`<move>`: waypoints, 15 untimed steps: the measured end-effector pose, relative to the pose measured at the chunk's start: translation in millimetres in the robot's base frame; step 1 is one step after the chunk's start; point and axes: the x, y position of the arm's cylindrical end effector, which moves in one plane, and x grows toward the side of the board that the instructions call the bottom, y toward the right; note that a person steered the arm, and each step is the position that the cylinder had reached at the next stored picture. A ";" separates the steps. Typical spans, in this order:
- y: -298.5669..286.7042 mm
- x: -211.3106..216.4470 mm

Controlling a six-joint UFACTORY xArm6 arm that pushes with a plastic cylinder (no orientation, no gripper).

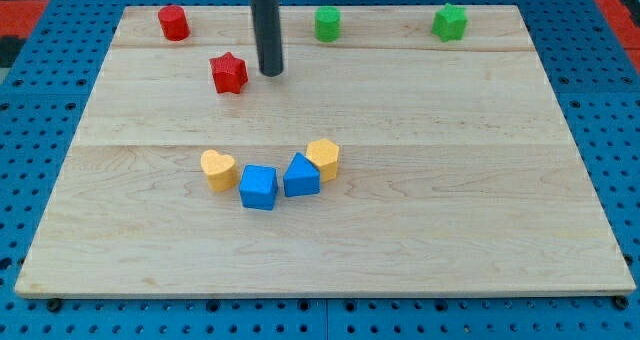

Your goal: Place the red star vertically below the red circle

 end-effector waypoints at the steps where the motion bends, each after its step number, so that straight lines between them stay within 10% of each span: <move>1: -7.4 -30.3; 7: -93.2 86.2; 15: -102.4 58.2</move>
